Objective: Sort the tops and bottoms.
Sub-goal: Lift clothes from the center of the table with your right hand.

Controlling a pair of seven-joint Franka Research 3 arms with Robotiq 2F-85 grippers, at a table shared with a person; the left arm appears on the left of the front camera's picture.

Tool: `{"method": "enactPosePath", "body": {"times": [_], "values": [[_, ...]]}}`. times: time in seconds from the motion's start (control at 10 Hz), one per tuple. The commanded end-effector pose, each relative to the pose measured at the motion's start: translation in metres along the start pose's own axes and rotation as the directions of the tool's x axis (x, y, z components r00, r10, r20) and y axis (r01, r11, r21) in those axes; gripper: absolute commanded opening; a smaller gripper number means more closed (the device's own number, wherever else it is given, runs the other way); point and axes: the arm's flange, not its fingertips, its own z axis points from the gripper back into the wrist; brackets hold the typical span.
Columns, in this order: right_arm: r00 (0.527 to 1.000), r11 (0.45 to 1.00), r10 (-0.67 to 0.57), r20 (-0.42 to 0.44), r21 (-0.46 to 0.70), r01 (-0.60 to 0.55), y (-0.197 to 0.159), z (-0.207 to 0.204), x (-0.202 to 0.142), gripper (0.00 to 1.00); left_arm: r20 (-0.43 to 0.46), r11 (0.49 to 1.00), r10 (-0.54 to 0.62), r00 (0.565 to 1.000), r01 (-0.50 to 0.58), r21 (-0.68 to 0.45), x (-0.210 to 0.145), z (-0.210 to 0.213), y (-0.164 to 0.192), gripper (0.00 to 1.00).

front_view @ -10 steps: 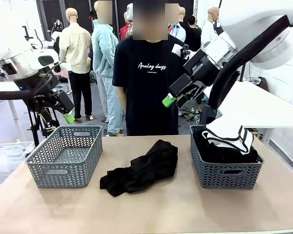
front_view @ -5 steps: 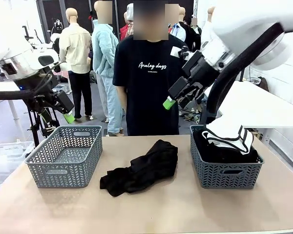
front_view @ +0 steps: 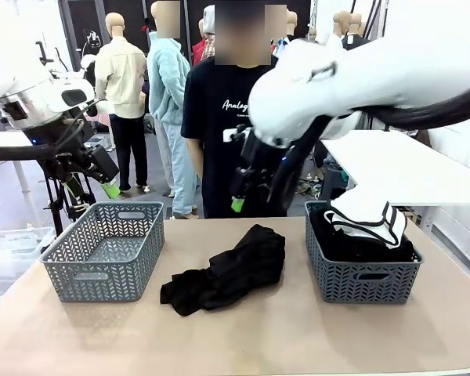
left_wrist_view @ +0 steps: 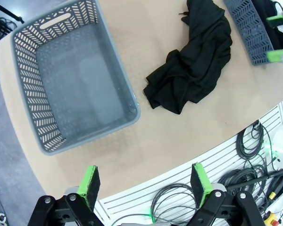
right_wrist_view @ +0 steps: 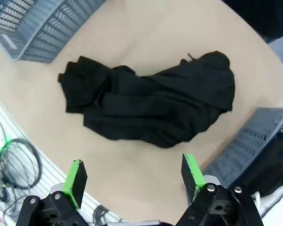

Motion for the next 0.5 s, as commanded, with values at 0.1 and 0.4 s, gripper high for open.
{"method": "enactPosePath", "body": {"times": [0.1,0.4], "values": [[0.999,0.989,-0.029,-0.020,-0.143,0.026,0.013,-0.042,0.047,1.00,0.002,1.000,-0.011,1.000,0.011,-0.009,-0.001,0.001,0.003,1.00],[0.997,0.978,-0.076,-0.033,-0.197,0.068,0.022,-0.091,0.045,1.00,0.002,1.000,-0.011,1.000,0.011,-0.009,-0.001,0.001,0.003,1.00]]}}
